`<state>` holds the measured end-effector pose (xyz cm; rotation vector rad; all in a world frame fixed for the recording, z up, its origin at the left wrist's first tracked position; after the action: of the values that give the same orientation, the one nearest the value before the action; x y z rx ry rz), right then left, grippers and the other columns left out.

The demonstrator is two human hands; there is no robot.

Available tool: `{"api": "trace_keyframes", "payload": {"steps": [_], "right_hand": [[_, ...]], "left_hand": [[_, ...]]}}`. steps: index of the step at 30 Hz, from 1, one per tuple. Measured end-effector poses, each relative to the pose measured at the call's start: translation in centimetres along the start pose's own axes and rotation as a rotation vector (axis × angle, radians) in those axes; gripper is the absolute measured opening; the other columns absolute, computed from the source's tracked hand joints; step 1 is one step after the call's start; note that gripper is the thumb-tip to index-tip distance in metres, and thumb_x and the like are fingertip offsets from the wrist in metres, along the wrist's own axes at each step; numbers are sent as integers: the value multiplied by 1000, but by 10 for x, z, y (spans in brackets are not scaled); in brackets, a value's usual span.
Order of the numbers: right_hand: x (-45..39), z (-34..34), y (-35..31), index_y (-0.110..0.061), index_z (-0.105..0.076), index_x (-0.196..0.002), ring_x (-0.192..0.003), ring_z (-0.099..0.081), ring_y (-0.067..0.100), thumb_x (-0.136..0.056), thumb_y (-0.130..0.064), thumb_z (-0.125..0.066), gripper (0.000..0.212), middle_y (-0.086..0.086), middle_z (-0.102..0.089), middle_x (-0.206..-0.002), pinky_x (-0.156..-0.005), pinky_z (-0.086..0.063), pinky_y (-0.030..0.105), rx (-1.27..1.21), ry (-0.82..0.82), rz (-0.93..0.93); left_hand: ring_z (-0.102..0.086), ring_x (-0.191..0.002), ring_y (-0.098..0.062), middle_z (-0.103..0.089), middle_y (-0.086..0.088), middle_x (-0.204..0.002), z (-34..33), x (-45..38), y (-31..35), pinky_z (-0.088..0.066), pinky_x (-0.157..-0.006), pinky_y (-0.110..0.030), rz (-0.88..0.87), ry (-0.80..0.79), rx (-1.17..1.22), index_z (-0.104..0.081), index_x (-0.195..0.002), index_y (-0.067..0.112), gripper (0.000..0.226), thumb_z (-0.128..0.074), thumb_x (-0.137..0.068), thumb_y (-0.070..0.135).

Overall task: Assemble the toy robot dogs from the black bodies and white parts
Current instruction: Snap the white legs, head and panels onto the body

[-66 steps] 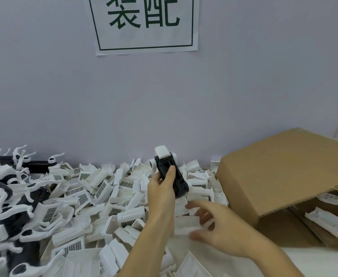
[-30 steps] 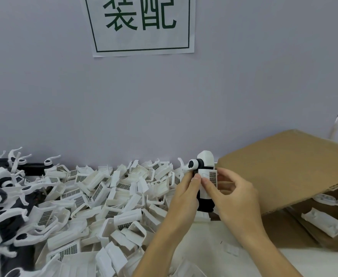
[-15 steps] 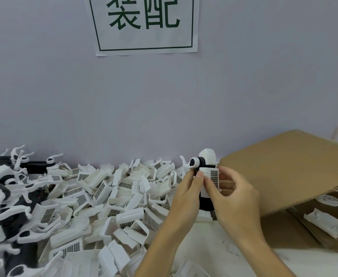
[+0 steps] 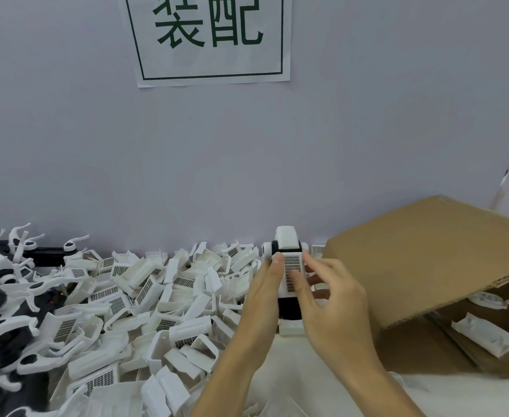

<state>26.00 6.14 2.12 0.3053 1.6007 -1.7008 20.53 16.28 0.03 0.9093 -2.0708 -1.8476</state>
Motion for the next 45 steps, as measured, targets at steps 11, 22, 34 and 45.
{"api": "trace_keyframes", "payload": {"steps": [11, 22, 34, 45], "right_hand": [[-3, -8, 21, -24, -75, -107, -97, -72, 9, -99, -43, -55, 28, -8, -77, -101, -78, -57, 22, -257, -261, -394], [-1, -12, 14, -17, -79, -105, -96, -76, 23, -76, -55, -62, 51, 8, -79, -102, -63, -60, 30, -614, -249, -608], [3, -15, 15, -17, -80, -101, -92, -76, 28, -76, -51, -67, 44, 13, -78, -101, -64, -62, 40, -707, -180, -639], [3, -11, 20, -23, -82, -93, -87, -77, 27, -66, -52, -71, 42, 13, -78, -97, -65, -62, 39, -714, -138, -658]], "left_hand": [[-75, -92, -14, -78, -1, -100, 4, -2, 3, -56, -68, -21, -21, 71, 18, -77, -106, 30, 28, -53, -103, 43], [-71, -74, -25, -74, -8, -83, -7, 0, 9, -54, -61, -36, -37, 17, -29, -77, -95, 26, 38, -62, -91, 60], [-75, -84, -29, -77, -12, -85, -6, 1, 9, -57, -81, -47, 28, 116, -138, -79, -81, 17, 53, -49, -99, 56], [-69, -66, -4, -74, 4, -70, -11, 0, 7, -48, -58, -16, -51, 92, -155, -78, -72, 29, 50, -46, -86, 65]]}}
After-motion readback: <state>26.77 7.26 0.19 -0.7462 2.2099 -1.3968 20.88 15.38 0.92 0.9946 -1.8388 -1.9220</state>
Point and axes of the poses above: each hand's wrist, its own x-axis away from the middle knuckle, its own z-axis out of the back of the hand, y = z × x, the point moved 5 cm from there along -x, towards the middle knuckle
